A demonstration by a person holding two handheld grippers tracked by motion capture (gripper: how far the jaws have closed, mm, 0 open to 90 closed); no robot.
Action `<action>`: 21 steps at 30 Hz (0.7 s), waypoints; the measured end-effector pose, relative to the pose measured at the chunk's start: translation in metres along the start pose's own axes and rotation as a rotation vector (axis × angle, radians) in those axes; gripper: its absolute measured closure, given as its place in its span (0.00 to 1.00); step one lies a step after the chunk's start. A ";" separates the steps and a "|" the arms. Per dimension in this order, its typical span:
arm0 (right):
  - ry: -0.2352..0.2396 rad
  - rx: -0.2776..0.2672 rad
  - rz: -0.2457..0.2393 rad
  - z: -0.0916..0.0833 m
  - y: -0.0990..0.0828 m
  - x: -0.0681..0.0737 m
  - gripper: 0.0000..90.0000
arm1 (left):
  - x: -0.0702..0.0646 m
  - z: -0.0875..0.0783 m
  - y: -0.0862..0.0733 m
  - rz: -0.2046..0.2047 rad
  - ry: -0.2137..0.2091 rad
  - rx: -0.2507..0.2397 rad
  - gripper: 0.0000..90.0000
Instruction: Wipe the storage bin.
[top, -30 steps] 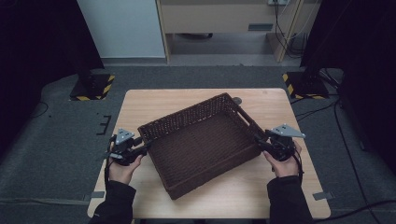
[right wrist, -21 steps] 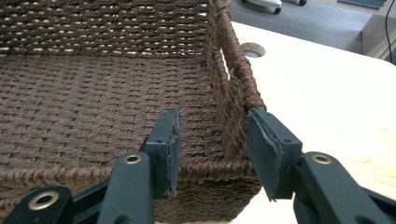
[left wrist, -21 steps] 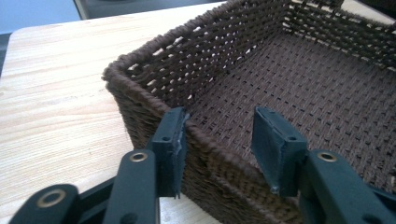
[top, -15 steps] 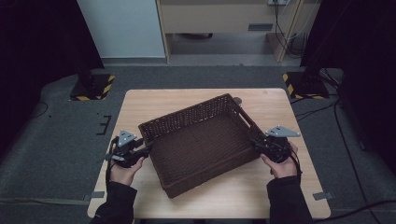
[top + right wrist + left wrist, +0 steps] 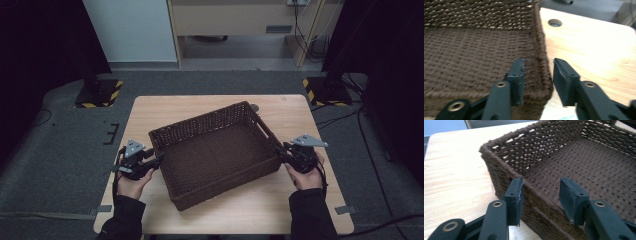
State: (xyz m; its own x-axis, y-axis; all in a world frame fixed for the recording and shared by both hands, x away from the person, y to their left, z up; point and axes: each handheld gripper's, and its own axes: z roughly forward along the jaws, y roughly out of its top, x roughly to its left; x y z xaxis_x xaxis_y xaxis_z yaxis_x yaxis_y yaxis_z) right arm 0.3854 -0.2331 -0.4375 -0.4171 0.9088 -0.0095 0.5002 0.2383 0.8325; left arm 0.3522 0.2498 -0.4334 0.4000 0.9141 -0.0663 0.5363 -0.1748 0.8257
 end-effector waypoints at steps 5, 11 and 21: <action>0.017 0.013 0.010 -0.006 -0.003 0.004 0.70 | -0.002 0.003 -0.003 0.001 0.029 0.017 0.57; 0.049 -0.015 0.021 -0.011 -0.001 -0.001 0.69 | 0.003 0.008 -0.001 0.006 0.031 0.019 0.59; 0.062 -0.003 -0.037 0.002 -0.002 0.000 0.80 | 0.009 0.012 0.002 -0.003 0.027 0.025 0.60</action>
State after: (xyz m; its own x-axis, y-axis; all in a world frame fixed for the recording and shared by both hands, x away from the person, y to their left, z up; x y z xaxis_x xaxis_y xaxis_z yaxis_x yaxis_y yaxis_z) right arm 0.3860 -0.2332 -0.4405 -0.4816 0.8764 -0.0060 0.4812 0.2701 0.8340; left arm 0.3657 0.2534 -0.4386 0.3781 0.9242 -0.0537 0.5564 -0.1805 0.8111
